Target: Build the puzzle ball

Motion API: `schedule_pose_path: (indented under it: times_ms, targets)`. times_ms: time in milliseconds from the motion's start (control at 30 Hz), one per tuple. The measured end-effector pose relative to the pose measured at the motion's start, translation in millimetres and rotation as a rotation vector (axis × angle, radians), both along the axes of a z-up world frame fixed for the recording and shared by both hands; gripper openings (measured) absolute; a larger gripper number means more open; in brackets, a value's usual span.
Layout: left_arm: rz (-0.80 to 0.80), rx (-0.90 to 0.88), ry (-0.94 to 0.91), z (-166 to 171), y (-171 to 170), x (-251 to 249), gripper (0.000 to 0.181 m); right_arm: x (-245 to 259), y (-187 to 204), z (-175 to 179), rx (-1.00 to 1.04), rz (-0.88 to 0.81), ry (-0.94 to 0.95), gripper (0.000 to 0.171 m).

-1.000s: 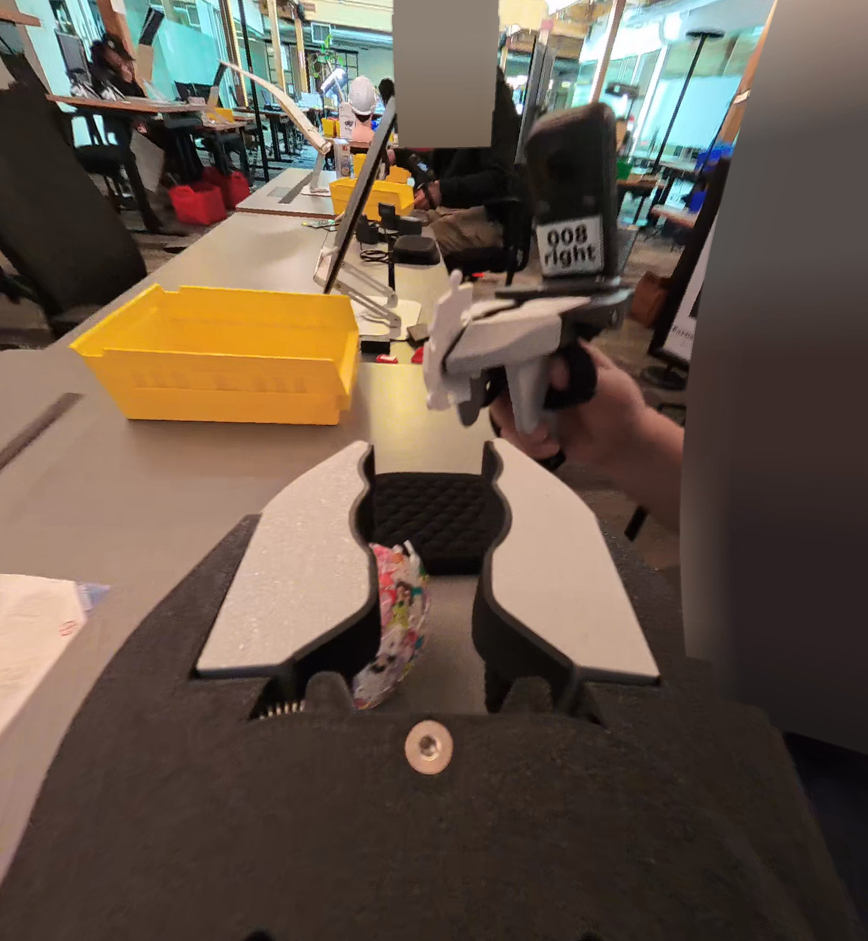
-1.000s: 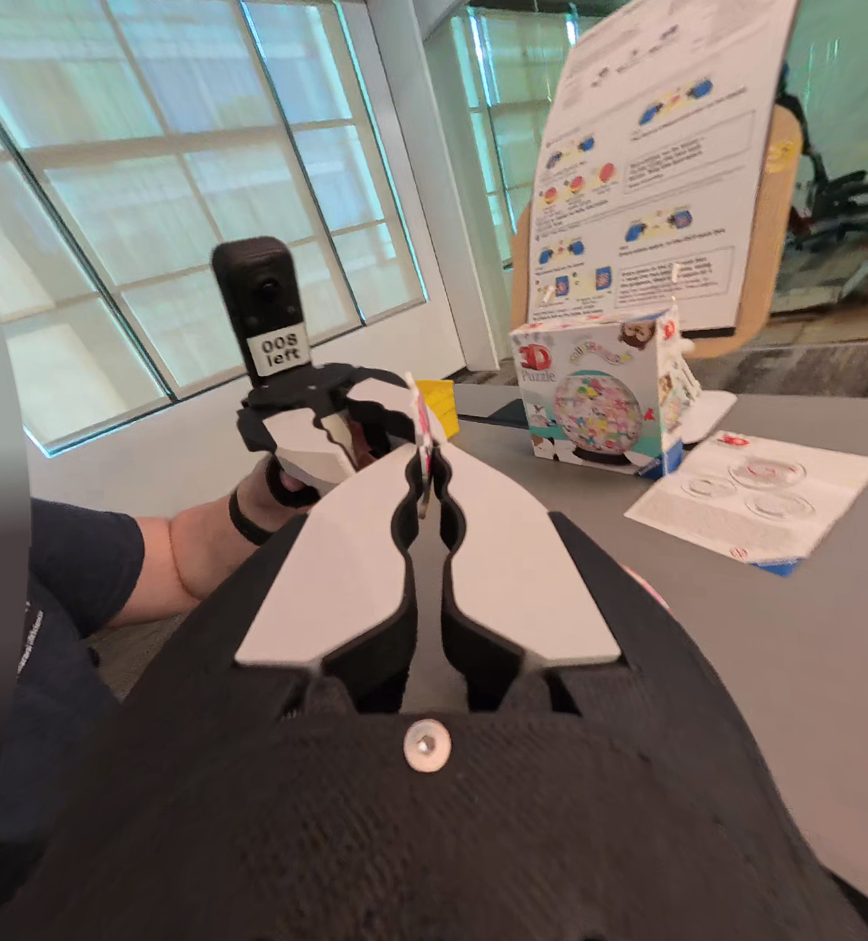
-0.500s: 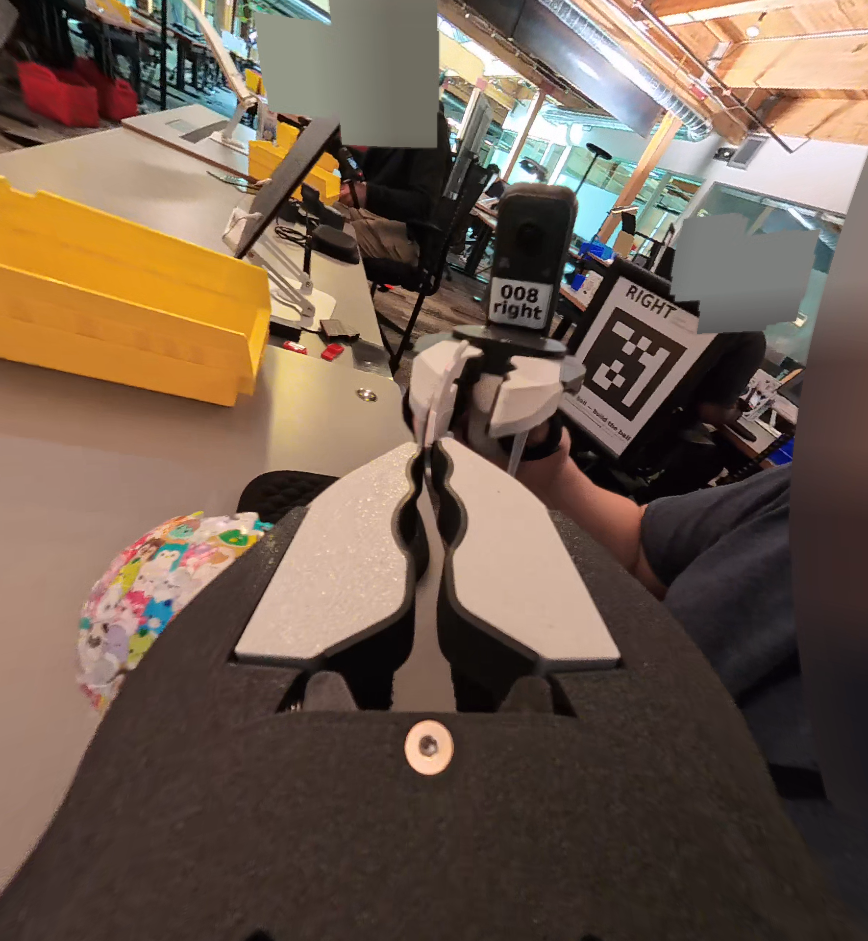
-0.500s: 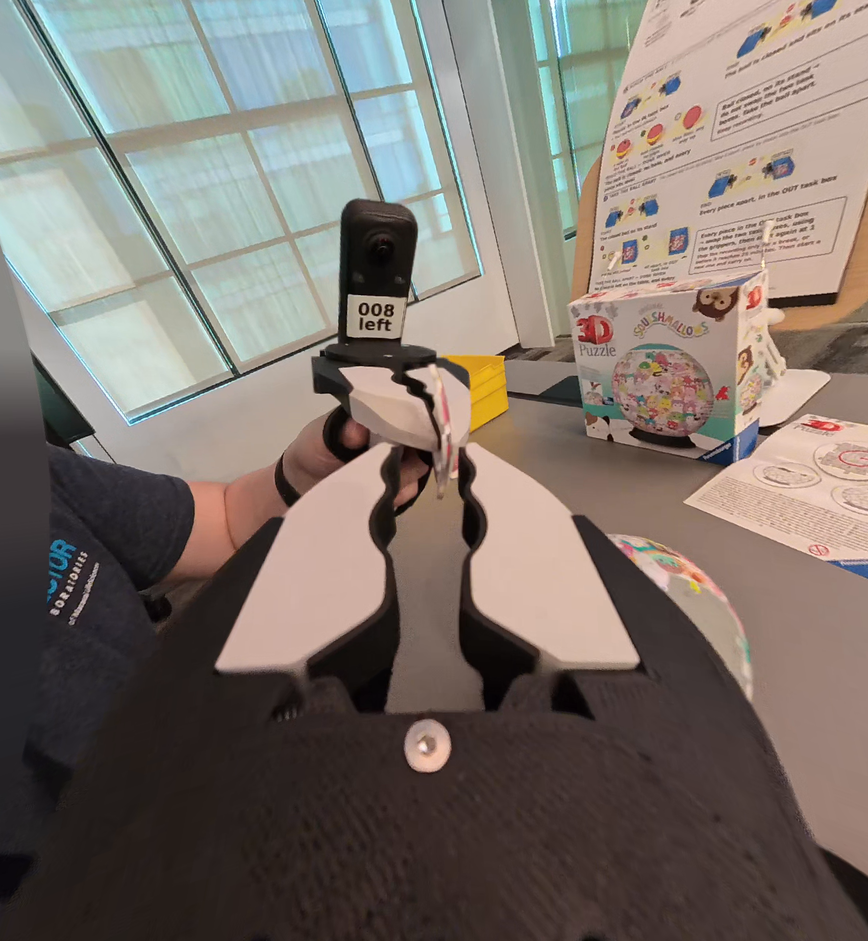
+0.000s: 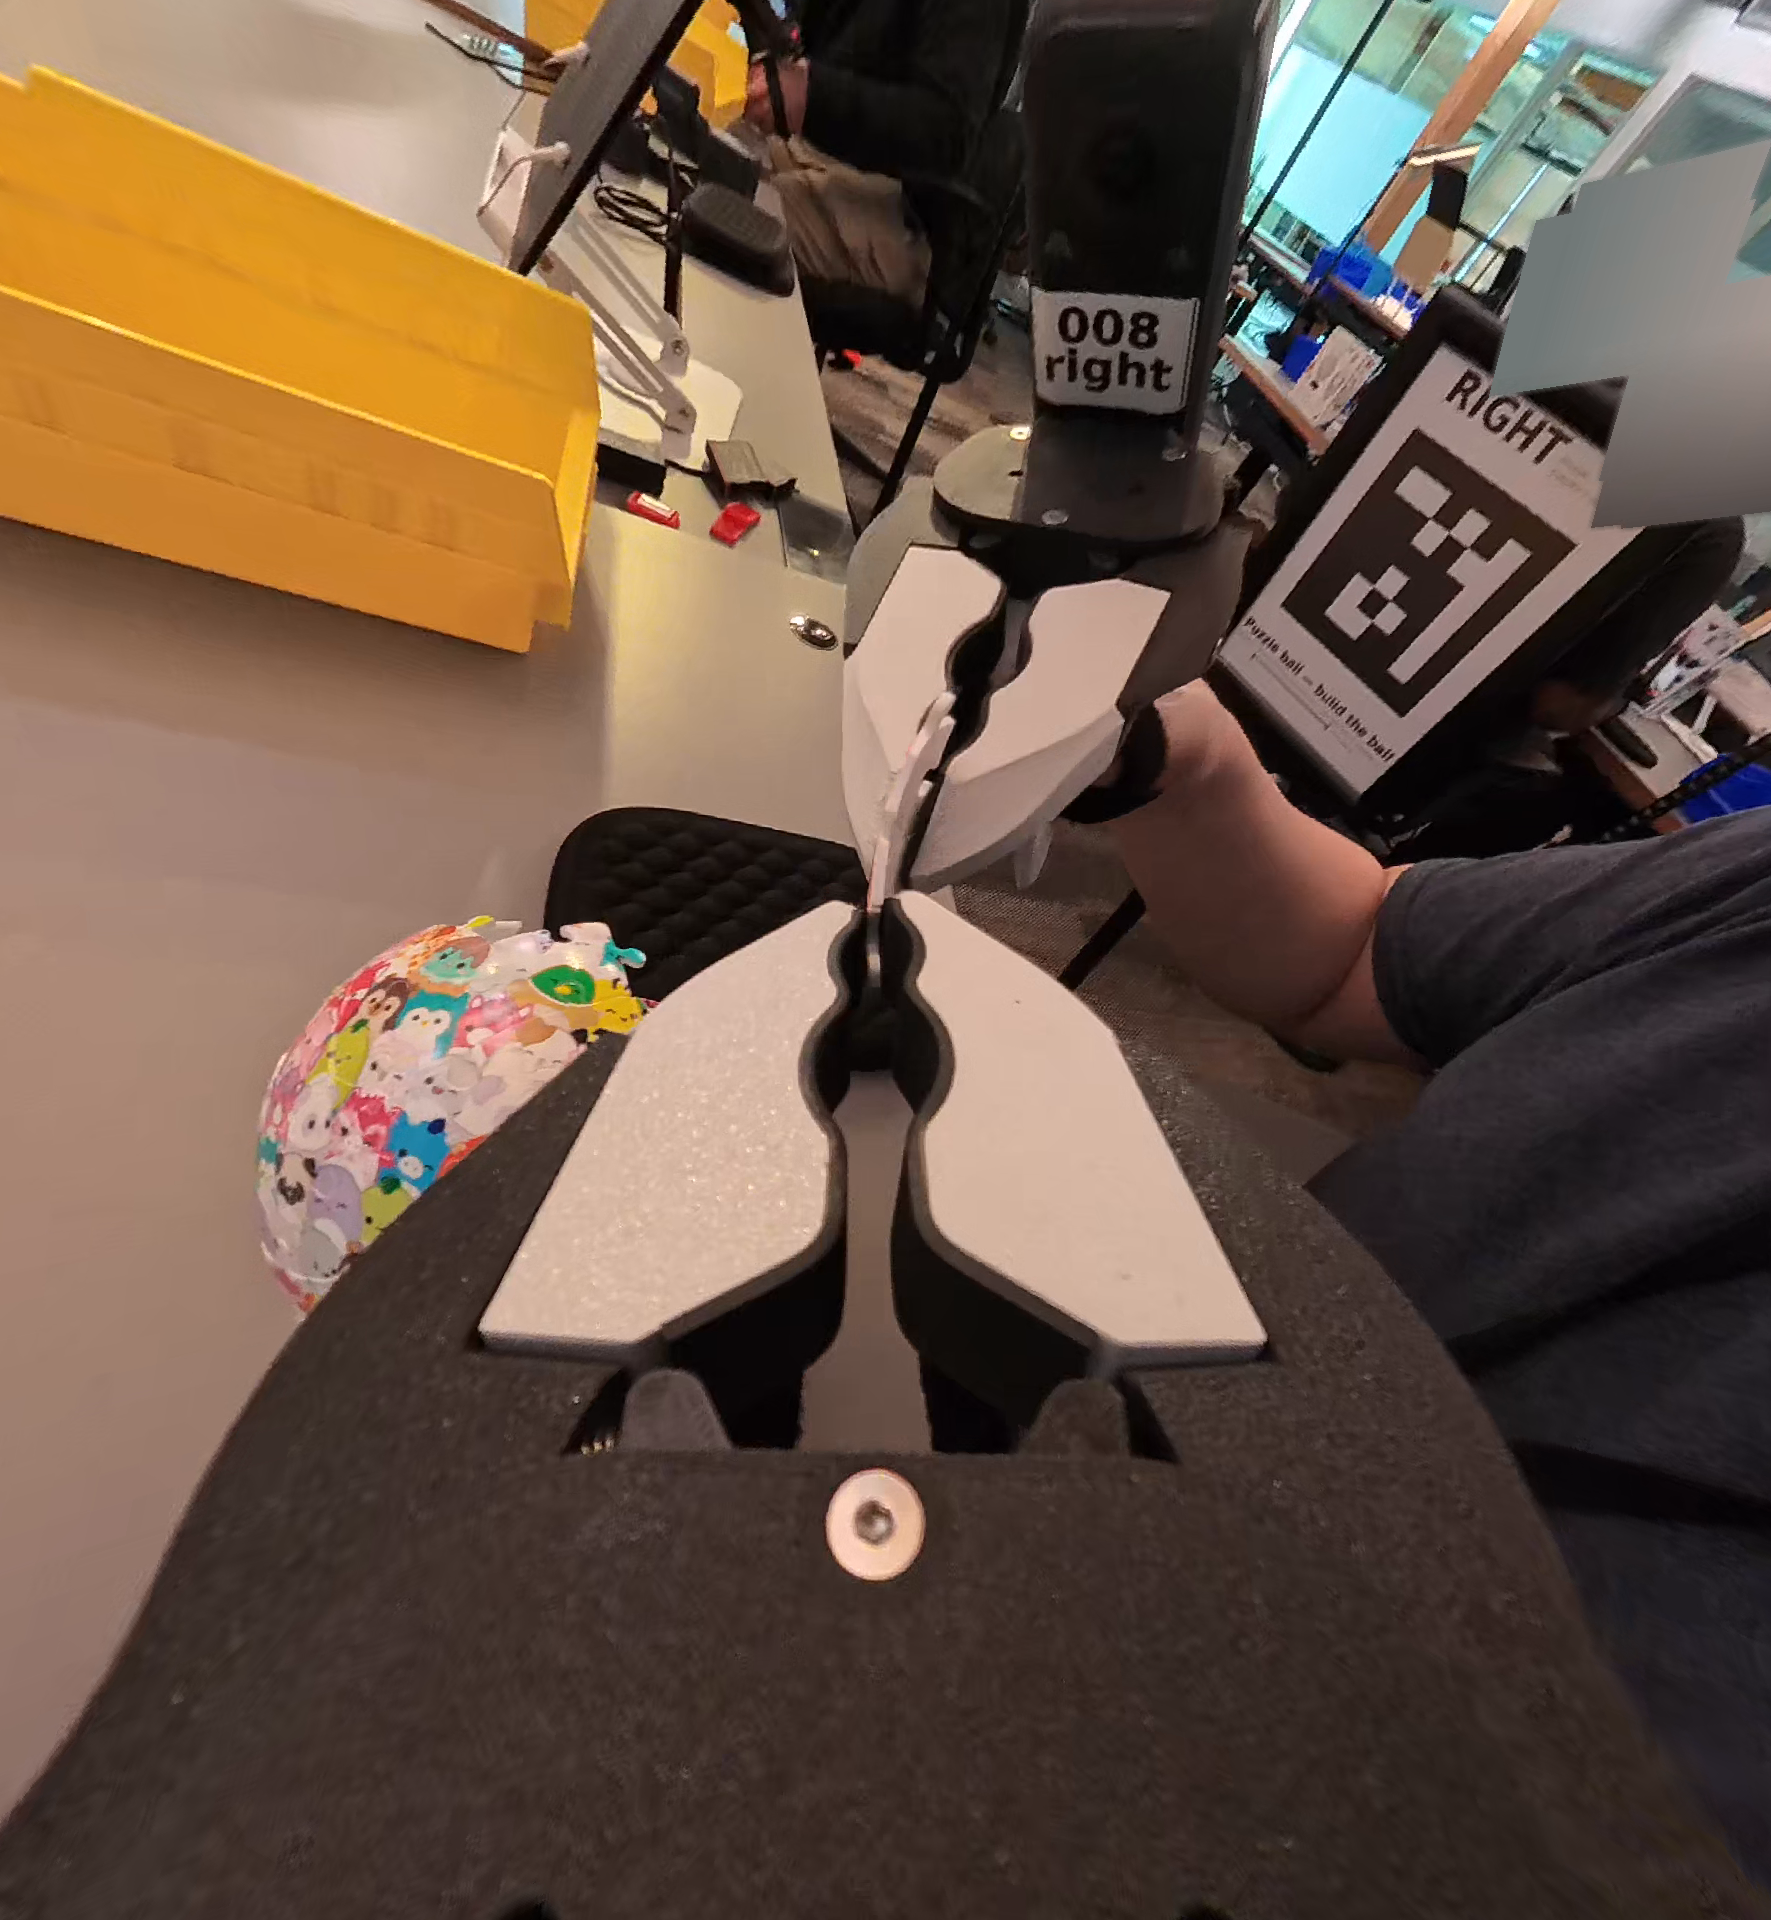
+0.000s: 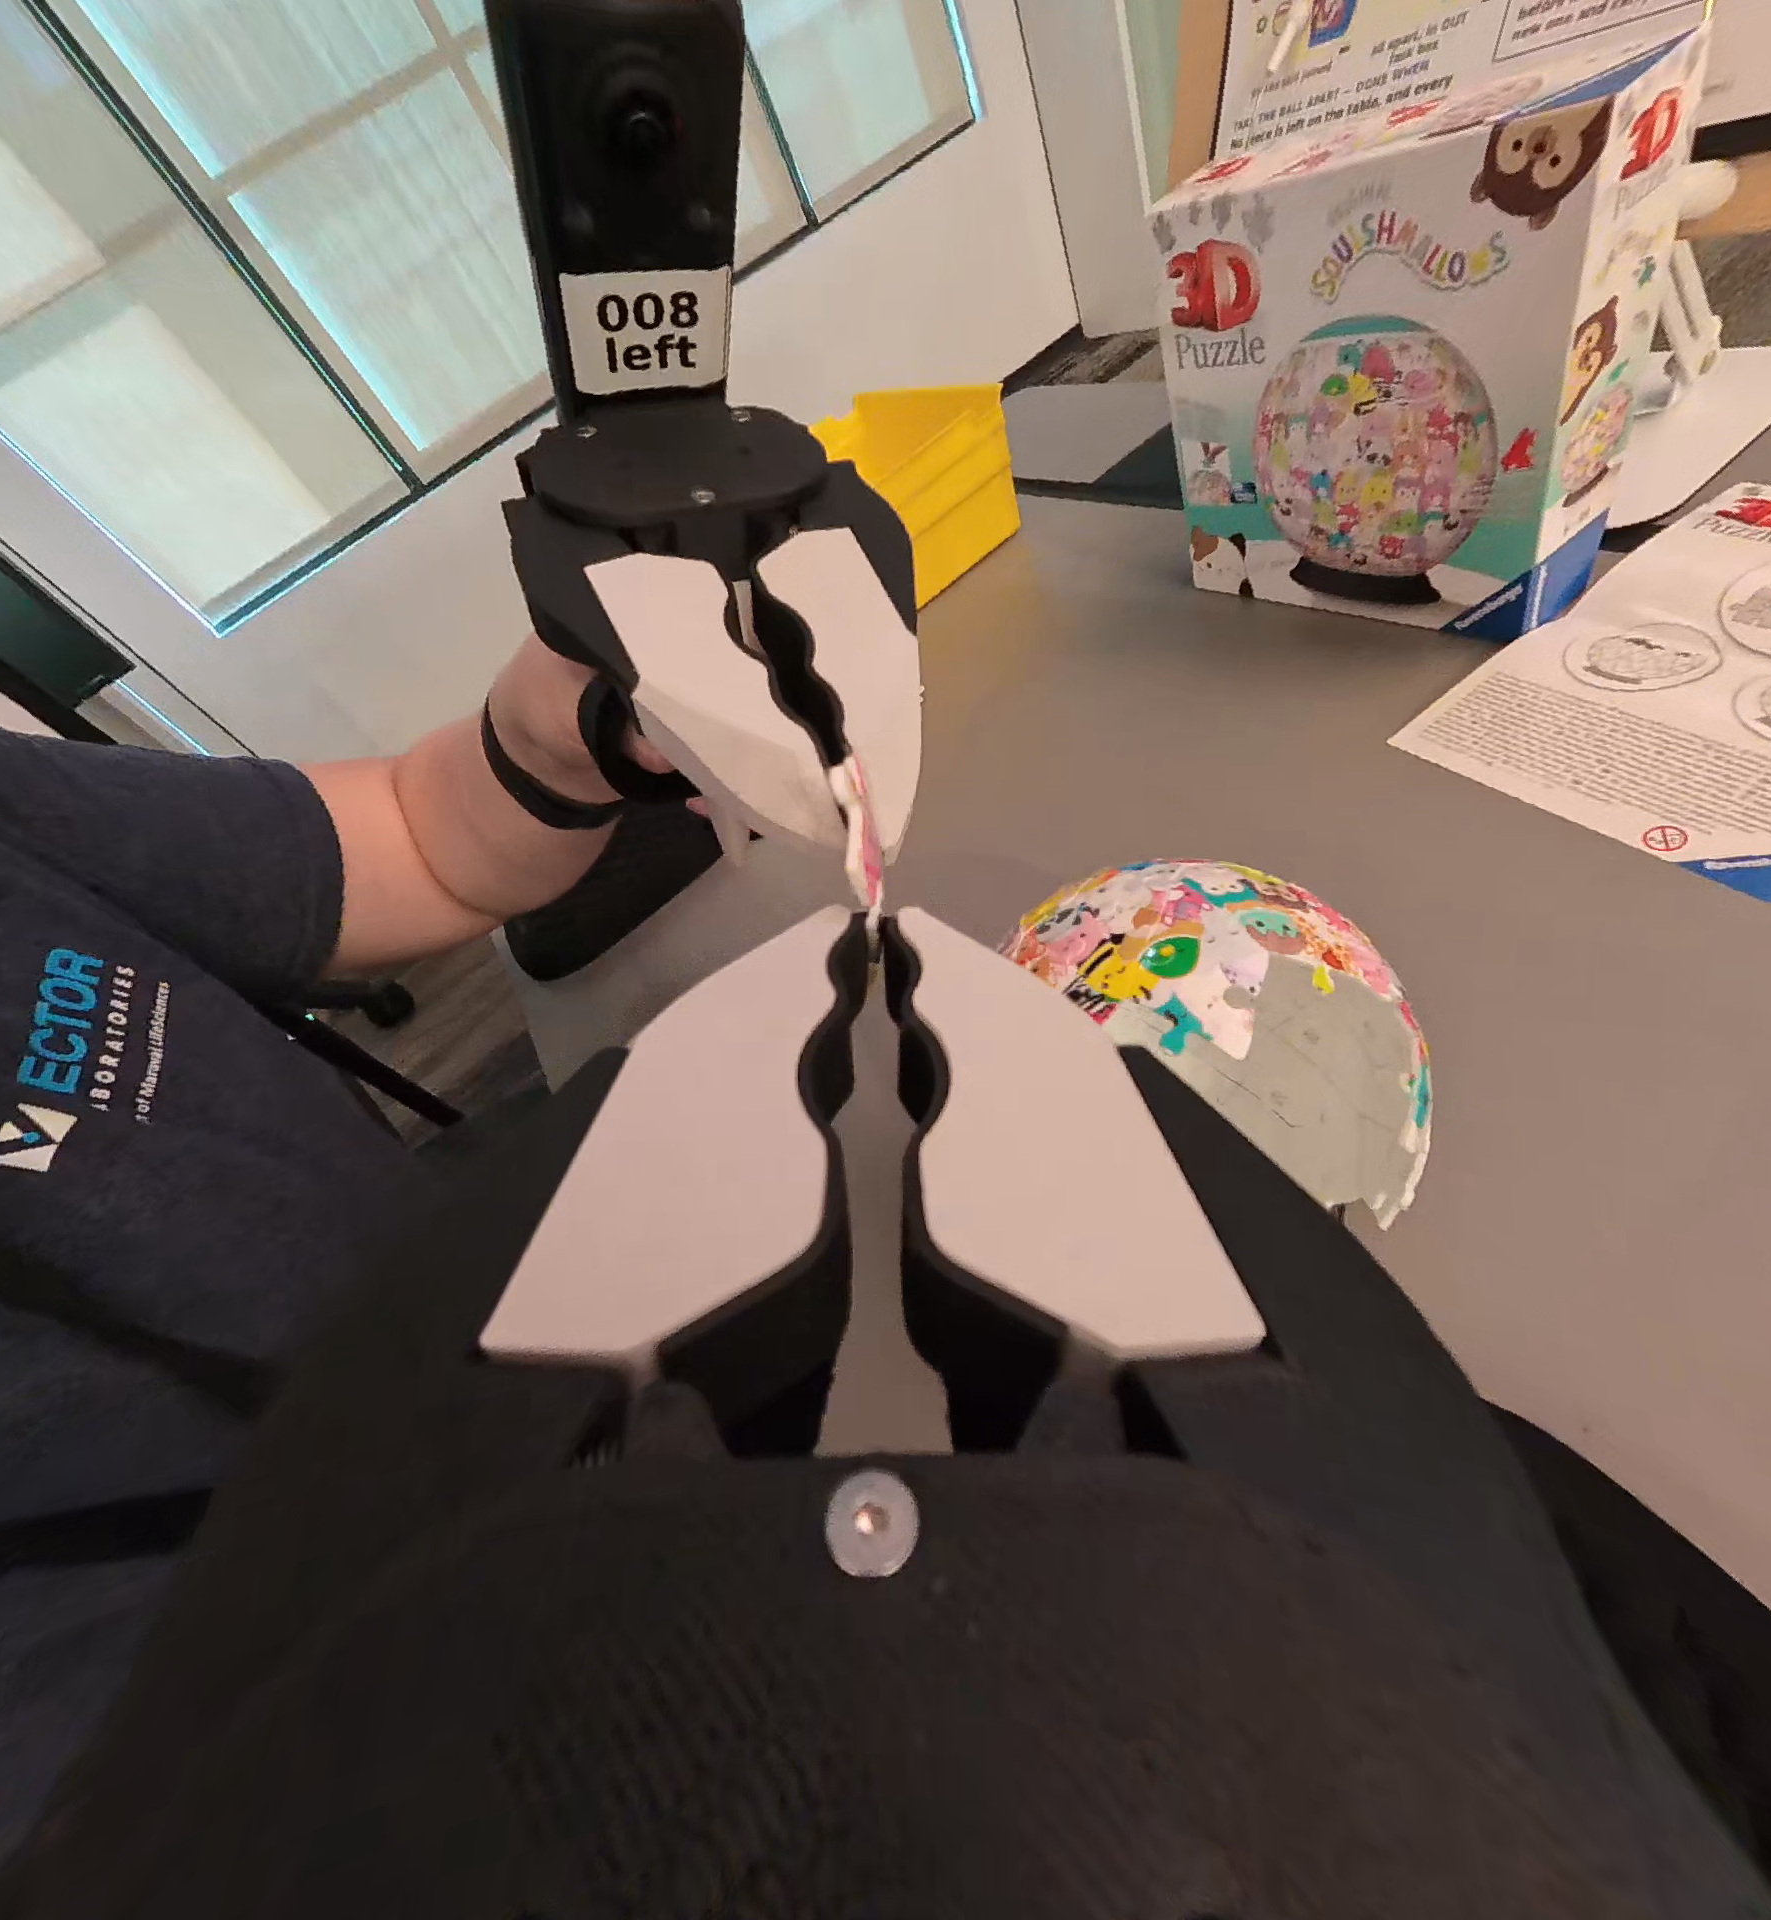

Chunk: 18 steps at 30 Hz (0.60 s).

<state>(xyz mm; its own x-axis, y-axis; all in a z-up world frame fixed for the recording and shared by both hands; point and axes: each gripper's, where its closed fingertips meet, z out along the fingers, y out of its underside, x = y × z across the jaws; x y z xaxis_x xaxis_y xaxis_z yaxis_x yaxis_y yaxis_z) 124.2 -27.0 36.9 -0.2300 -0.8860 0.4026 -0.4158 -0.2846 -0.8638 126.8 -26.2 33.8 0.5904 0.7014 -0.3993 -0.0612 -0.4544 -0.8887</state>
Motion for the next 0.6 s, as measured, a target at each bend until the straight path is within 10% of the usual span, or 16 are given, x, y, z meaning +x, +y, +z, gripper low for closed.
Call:
schedule_pose_path:
  times_ms: [400,600]
  targets:
    - [-0.015,0.094,0.039,-9,-2,6,0.003,5,-2,-10,-0.053,-0.041,-0.017,0.003]
    - [0.106,0.378,-0.068,3,30,-18,0.075,42,-10,-18,-0.151,-0.149,0.041,0.003]
